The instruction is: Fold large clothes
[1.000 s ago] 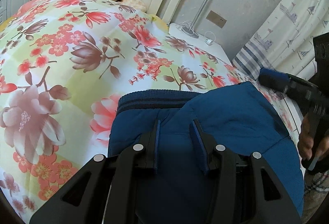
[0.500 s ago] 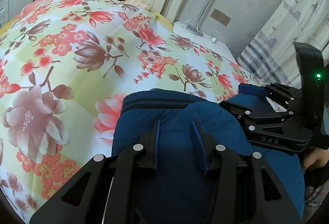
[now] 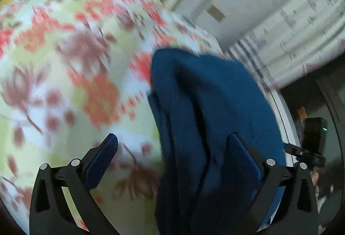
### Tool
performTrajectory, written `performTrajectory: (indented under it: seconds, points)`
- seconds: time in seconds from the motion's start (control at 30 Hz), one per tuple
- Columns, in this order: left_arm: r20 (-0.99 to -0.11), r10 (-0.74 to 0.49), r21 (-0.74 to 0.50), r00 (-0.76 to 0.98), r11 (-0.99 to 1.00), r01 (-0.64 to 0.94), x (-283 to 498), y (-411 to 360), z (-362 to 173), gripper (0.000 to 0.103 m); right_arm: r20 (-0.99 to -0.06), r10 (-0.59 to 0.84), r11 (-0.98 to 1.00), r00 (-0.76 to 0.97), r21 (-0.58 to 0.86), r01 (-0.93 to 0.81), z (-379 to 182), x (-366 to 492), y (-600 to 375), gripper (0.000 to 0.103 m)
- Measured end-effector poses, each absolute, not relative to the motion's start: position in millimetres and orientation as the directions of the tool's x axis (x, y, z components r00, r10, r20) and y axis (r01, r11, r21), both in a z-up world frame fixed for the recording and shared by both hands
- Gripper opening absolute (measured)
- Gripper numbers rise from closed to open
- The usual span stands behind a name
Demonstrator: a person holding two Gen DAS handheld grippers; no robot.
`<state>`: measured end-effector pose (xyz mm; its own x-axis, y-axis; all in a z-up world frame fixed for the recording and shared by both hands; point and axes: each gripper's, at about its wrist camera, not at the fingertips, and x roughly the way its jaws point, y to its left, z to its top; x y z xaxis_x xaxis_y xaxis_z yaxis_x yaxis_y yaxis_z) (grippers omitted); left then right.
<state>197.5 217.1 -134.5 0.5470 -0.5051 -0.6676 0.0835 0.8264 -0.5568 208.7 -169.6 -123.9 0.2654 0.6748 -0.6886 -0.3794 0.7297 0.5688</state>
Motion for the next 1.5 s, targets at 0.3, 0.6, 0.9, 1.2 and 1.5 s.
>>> performTrajectory:
  seconds: [0.3,0.6,0.9,1.2,1.5]
  points:
    - [-0.530,-0.722,-0.763,0.445,0.635,0.123,227,196,-162,0.076,-0.581,0.746,0.663,0.325,0.599,-0.449,-140,194,-163,0.084]
    - [-0.556,-0.659,-0.656,0.507,0.722,0.219,310,82,-133,0.052,-0.570,0.562,0.825,0.599,0.432,-0.364,-103,235,-239,0.063]
    - [-0.603,-0.574,-0.599,0.554,0.785,0.161,378,34,-128,0.068,-0.624,0.488,0.858,0.610,0.472,-0.204,-110,291,-289,0.081]
    - [-0.450,-0.045,-0.020,0.892,0.999,0.041,240,23,-7,0.099,-0.514,0.231,0.967,0.826,0.218,-0.135,-26,166,-255,0.100]
    - [-0.387,-0.003,0.067,0.922,0.997,0.032,138,-14,34,0.099,-0.507,0.041,0.997,0.861,-0.031,-0.066,19,73,-209,0.100]
